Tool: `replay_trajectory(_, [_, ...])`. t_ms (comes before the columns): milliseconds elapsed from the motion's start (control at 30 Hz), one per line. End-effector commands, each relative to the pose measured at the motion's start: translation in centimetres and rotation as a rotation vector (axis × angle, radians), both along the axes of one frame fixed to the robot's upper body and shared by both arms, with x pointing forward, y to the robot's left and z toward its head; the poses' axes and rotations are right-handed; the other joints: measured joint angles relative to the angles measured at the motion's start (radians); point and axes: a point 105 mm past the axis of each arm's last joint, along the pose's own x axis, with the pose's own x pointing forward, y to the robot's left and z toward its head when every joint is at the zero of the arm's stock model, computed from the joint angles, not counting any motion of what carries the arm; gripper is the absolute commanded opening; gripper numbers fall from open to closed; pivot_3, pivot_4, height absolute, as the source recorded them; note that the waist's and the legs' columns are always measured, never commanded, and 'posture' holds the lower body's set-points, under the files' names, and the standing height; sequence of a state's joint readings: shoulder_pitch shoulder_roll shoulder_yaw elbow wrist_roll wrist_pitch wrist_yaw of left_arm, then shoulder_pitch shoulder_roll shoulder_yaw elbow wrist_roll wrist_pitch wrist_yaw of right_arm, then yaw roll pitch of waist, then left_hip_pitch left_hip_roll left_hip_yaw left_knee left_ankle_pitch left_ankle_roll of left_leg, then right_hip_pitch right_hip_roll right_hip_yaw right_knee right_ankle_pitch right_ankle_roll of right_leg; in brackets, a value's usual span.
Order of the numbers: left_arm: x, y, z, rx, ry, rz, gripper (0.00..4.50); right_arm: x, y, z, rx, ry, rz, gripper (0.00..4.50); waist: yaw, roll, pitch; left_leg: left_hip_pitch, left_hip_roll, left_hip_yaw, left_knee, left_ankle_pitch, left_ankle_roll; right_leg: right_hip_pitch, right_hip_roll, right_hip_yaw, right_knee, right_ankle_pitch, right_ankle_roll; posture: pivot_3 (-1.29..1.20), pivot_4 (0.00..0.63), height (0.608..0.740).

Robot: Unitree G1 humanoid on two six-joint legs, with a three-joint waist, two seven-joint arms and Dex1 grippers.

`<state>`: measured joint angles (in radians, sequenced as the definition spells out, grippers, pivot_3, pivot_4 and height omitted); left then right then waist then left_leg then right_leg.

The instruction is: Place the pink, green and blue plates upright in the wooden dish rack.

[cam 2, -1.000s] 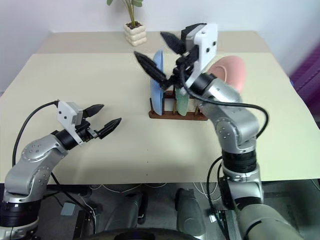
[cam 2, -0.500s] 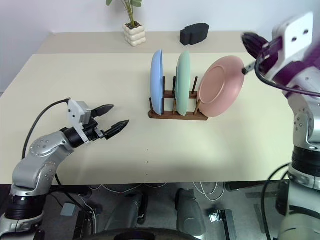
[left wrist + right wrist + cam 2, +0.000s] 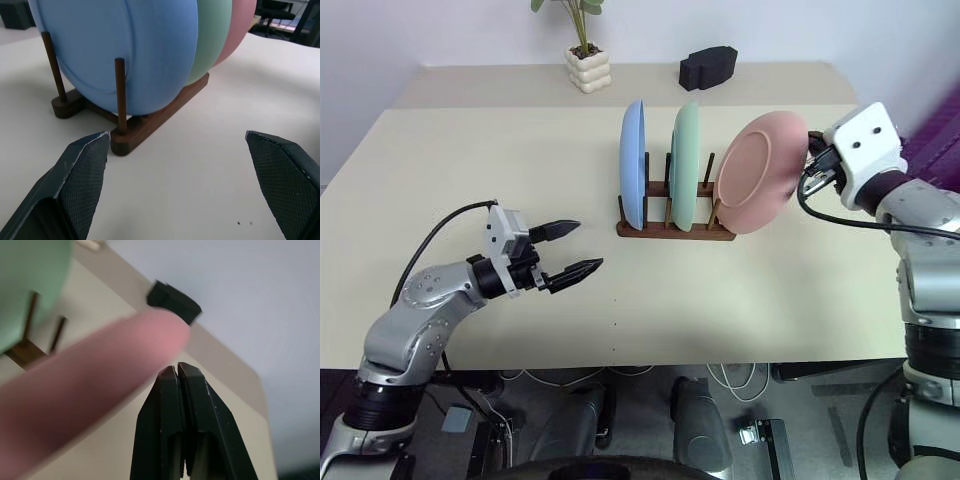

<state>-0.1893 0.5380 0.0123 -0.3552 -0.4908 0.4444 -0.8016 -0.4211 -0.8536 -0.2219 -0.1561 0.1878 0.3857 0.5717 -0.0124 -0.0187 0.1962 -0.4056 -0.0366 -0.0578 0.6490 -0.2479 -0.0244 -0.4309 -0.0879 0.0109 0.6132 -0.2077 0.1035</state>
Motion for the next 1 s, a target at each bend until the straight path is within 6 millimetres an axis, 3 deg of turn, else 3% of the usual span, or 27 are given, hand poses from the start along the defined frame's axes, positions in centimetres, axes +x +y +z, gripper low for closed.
replay_trajectory(33, [-0.3, -0.3, 0.8, -0.011, -0.039, -0.007, 4.50, -0.6, 1.7, 2.0, 0.001, -0.070, 0.077, 0.05, 0.001, 0.000, 0.000, 0.000, 0.000, 0.000, 0.000, 0.000, 0.000, 0.000, 0.000, 0.000, 0.000, 0.000, 0.000, 0.00, 0.150, 0.731])
replay_trajectory(300, [-0.2, -0.1, 0.7, -0.014, -0.038, 0.014, 4.50, -1.0, 3.4, 2.8, 0.008, -0.084, 0.165, 0.05, 0.002, 0.000, 0.000, 0.000, 0.000, 0.000, 0.000, 0.000, 0.000, 0.000, 0.000, 0.000, 0.000, 0.000, 0.000, 0.00, 0.150, 0.731])
replay_trajectory(500, [-0.1, -0.1, 0.7, -0.014, -0.040, 0.028, 4.50, -0.5, 2.0, 2.6, 0.016, -0.080, 0.108, 0.05, 0.001, 0.000, 0.000, 0.000, 0.000, 0.000, 0.000, 0.000, 0.000, 0.000, 0.000, 0.000, 0.000, 0.000, 0.000, 0.00, 0.150, 0.731])
replay_trajectory(567, [0.2, 0.3, 0.6, -0.008, -0.049, 0.057, 4.50, -0.2, 0.6, 2.1, 0.034, -0.080, 0.064, 0.05, 0.002, 0.000, 0.000, 0.000, 0.000, 0.000, 0.001, 0.000, 0.000, 0.000, 0.000, 0.000, 0.000, 0.000, 0.000, 0.00, 0.150, 0.731])
replay_trajectory(633, [0.9, 1.2, 0.5, -0.003, -0.065, 0.121, 4.50, 0.0, -0.5, 1.6, 0.060, -0.084, 0.044, 0.05, 0.002, 0.000, 0.000, 0.000, 0.000, 0.000, 0.001, 0.000, 0.000, 0.000, 0.000, 0.000, 0.000, 0.000, 0.000, 0.00, 0.150, 0.731])
replay_trajectory(767, [3.5, 5.8, 0.0, 0.062, -0.119, 0.388, 4.50, 0.0, -3.1, -0.7, 0.186, -0.056, 0.028, 0.05, 0.002, 0.000, 0.000, 0.001, 0.000, 0.000, 0.000, 0.000, 0.000, 0.001, 0.000, 0.000, 0.000, 0.002, 0.003, 0.00, 0.150, 0.731])
replay_trajectory(900, [3.5, 8.7, -0.4, 0.081, -0.130, 0.494, 4.50, 0.1, -4.6, -3.6, 0.240, 0.015, 0.024, 0.05, -0.002, 0.000, 0.000, 0.002, 0.000, 0.000, 0.000, 0.000, 0.000, 0.002, 0.000, 0.000, 0.000, 0.002, 0.003, 0.00, 0.150, 0.731])
replay_trajectory(1000, [3.3, 9.6, -0.4, 0.087, -0.135, 0.531, 4.50, 0.4, -5.1, -4.6, 0.262, 0.033, 0.034, 0.05, -0.002, 0.000, 0.000, 0.002, 0.000, 0.001, 0.000, 0.000, 0.000, 0.002, 0.000, 0.000, 0.000, 0.002, 0.003, 0.00, 0.150, 0.731])
